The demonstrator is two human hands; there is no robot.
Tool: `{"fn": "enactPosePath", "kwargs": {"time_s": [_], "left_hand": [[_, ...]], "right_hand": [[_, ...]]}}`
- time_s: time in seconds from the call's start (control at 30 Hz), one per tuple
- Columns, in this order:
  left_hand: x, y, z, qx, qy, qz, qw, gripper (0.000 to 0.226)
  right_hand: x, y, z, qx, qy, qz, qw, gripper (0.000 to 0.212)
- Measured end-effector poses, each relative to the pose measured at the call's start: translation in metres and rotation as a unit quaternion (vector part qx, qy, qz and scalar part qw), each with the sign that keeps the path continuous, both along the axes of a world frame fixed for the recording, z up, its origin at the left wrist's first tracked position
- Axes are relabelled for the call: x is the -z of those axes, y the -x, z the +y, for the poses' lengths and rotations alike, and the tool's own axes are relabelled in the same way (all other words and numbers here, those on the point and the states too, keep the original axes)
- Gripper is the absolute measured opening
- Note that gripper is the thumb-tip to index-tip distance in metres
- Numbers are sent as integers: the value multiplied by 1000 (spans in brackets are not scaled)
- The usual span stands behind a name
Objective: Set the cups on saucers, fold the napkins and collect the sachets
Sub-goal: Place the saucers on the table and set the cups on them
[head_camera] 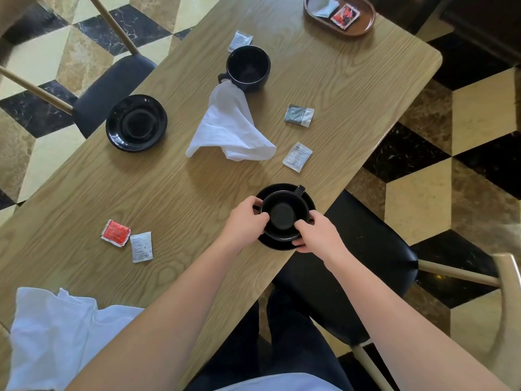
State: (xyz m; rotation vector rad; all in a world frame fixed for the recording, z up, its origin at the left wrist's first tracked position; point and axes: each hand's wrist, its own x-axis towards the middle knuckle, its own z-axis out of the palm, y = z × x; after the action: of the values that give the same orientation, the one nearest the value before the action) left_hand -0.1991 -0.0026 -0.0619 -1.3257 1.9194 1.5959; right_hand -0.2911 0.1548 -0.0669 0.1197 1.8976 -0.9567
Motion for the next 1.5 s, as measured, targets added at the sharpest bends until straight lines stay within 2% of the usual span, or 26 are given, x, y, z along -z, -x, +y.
{"fn": "enactPosePath", "kwargs": {"time_s": [0.07, 0.13, 0.2, 0.3, 0.43, 0.57, 0.63, 0.7, 0.73, 0.8, 0.93, 1.1, 1.3, 1.4, 1.5], "left_hand": [[-4, 2, -6, 34, 15, -14, 999, 21], [-13, 8, -24, 33, 61, -2, 998, 23], [-24, 24, -54, -46, 93, 42, 994, 24], [-39, 60, -102, -137, 108, 97, 980, 24], [-40, 113, -152, -189, 93, 120, 970, 14], [-22, 156, -198, -198, 129, 117, 965, 17], [-12, 168, -218, -144, 206, 96, 963, 29], [-4, 175, -233, -40, 310, 51, 949, 39], [-2, 179, -238, 13, 336, 38, 941, 44], [1, 185, -244, 85, 328, 30, 940, 52], [5, 192, -251, 98, 319, 24, 942, 42], [-3, 190, -245, 61, 331, 87, 938, 34], [-48, 161, -270, 65, 325, 143, 933, 22], [-69, 129, -289, 75, 331, 134, 931, 24], [-77, 88, -308, 45, 296, 116, 947, 22]], "right_hand": [[-6, 1, 2, 14, -8, 26, 1000, 32], [-12, 8, 1, 19, -25, 114, 993, 43], [-18, 27, -9, 48, -27, 187, 981, 45], [-26, 69, -47, 95, 12, 215, 972, 34], [-27, 123, -121, 70, 65, 197, 976, 16], [-16, 173, -192, 80, 105, 148, 980, 33], [-9, 189, -218, 91, 123, 114, 982, 46], [0, 198, -236, 108, 140, 61, 982, 57], [3, 199, -242, 125, 152, 20, 980, 60], [8, 200, -253, 151, 181, -46, 971, 60], [11, 204, -265, 172, 186, -30, 967, 50], [-3, 211, -273, 189, 213, -1, 959, 46], [-44, 208, -296, 122, 239, 56, 962, 44], [-57, 191, -317, 70, 242, 54, 966, 38], [-63, 163, -340, 14, 240, 23, 970, 32]]}}
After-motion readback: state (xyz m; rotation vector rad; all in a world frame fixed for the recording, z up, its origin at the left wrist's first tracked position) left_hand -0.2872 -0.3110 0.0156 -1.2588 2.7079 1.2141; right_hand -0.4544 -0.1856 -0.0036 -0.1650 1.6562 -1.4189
